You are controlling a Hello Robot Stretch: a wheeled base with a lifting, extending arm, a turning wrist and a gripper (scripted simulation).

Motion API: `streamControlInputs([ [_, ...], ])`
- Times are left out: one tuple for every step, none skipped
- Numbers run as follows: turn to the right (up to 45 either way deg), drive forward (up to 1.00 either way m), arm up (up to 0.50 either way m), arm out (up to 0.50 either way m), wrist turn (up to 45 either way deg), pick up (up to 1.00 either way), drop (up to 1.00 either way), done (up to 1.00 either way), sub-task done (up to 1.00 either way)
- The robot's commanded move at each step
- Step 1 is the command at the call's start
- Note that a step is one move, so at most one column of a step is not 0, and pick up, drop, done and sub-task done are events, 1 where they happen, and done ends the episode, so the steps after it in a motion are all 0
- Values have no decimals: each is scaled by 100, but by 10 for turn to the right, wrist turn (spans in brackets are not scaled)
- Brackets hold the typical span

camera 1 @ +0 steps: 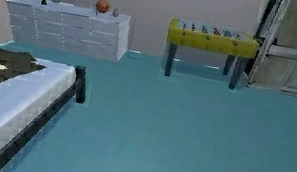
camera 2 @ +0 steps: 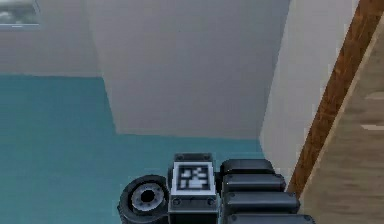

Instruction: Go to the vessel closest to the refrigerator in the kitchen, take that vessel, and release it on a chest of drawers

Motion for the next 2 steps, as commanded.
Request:
streamControlInputs([
  [0, 100, 0, 0, 0, 0, 0, 0, 0],
  [-30, 0, 0, 0, 0, 0, 0, 0, 0],
])
